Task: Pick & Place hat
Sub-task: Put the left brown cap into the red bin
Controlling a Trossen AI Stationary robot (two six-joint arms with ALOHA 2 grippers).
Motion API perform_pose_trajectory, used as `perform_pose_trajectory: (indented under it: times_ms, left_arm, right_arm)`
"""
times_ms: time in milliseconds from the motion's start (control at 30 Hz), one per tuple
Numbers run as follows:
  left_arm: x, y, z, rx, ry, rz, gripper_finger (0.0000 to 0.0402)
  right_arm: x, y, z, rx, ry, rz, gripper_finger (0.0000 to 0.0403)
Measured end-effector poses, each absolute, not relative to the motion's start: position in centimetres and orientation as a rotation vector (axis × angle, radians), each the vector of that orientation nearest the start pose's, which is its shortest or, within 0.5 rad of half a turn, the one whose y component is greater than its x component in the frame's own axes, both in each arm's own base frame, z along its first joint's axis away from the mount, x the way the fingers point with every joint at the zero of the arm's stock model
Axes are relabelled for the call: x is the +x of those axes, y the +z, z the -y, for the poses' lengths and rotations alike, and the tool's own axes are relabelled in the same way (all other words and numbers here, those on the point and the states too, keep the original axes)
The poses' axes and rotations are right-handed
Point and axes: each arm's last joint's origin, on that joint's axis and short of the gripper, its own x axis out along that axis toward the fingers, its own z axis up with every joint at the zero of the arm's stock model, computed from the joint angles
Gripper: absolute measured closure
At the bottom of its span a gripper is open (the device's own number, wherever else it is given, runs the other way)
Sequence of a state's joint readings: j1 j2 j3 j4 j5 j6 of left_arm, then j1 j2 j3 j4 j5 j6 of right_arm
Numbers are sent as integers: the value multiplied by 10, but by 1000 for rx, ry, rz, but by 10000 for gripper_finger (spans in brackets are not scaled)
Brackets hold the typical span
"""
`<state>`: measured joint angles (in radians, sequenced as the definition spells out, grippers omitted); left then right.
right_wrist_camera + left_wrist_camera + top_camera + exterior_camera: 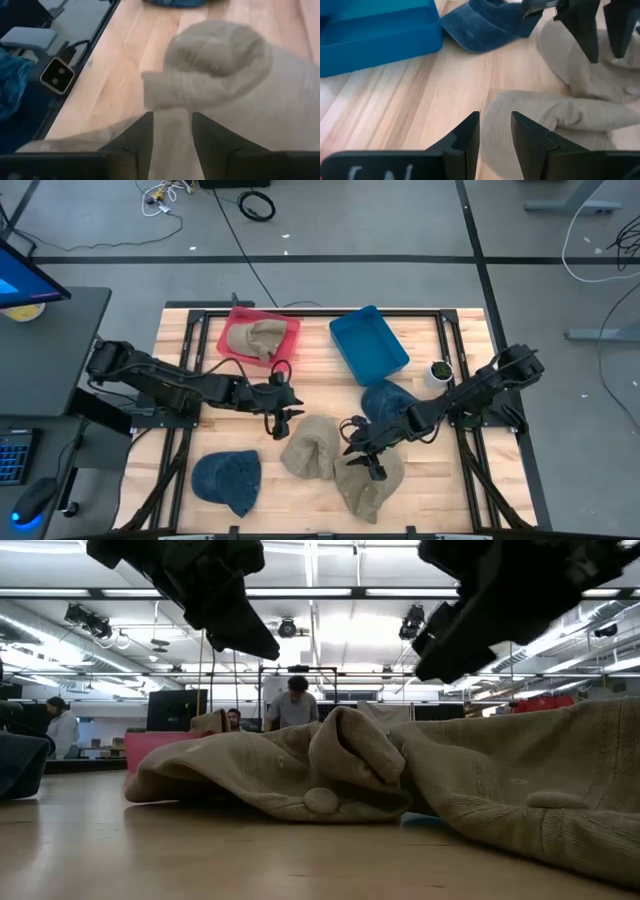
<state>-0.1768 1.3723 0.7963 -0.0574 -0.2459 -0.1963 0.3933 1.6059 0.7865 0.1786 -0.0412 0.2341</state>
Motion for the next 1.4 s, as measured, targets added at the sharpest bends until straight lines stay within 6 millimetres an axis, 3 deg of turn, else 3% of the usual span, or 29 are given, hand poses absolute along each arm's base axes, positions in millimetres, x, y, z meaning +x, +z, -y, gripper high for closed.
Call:
perform_pose_trajectory:
  times_ms: [267,500,733,1000,1200,1400]
  left_arm:
    - [279,225,44,-55,115,-602,287]
    - [279,225,45,-85,118,-600,287]
    - [278,224,54,-86,58,-611,287]
    - [277,224,55,-85,57,-611,287]
    - [277,224,56,-143,73,-609,287]
    - [277,223,62,-155,59,-614,287]
  right_arm:
    - [327,176,-123,36,340,-647,263]
    - [343,171,-119,14,263,-658,263]
    - [344,149,-114,6,152,-748,263]
    - [346,146,-108,-26,23,-738,263]
    - [348,144,-107,35,36,-739,263]
    - [346,141,-102,-52,45,-788,275]
